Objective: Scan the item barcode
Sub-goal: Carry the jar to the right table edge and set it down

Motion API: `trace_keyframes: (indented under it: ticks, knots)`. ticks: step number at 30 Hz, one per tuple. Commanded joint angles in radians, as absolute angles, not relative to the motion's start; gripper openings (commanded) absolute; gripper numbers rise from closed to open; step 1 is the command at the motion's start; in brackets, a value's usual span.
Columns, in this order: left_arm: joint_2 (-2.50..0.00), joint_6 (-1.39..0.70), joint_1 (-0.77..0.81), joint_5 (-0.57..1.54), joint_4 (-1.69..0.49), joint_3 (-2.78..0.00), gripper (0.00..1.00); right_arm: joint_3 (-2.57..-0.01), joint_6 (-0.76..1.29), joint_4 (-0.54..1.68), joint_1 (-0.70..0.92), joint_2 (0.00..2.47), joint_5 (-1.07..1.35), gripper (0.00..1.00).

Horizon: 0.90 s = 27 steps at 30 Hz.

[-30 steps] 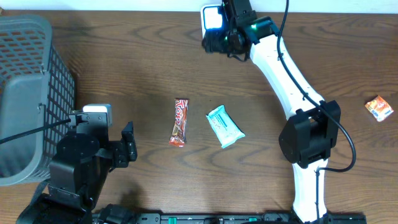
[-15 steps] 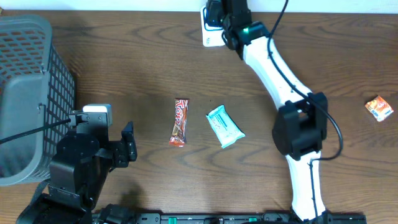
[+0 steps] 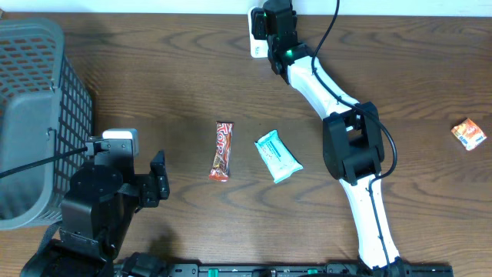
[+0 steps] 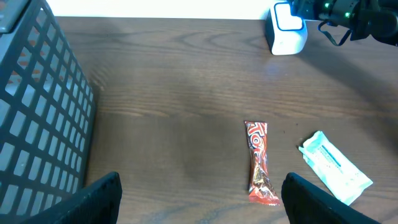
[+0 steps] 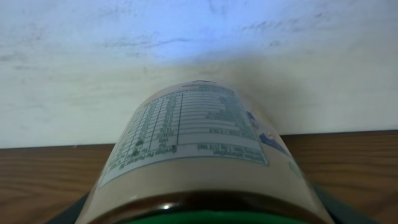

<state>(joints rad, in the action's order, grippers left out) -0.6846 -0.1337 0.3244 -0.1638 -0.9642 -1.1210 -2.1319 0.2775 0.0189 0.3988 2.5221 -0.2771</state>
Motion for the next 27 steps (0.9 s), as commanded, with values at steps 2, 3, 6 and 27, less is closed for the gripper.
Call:
trace_keyframes:
  ticks: [2, 3, 6, 27]
  knots:
    - [-0.685, -0.131, 0.324, -0.173, -0.965, -1.136, 0.83, -2.148, 0.246, 0.064, 0.41, 2.486, -0.363, 0.63]
    - [-0.685, -0.131, 0.324, -0.173, -0.965, -1.136, 0.83, -2.148, 0.247, 0.113, 0.409, 2.463, -0.361, 0.63]
    - [-0.685, -0.131, 0.324, -0.173, -0.965, -1.136, 0.83, -2.148, 0.278, 0.314, 0.4, 2.369, -0.362, 0.59]
    - [-0.685, -0.131, 0.324, -0.173, -0.965, -1.136, 0.83, -2.083, 0.579, 1.629, -0.007, 1.982, -0.332, 0.6]
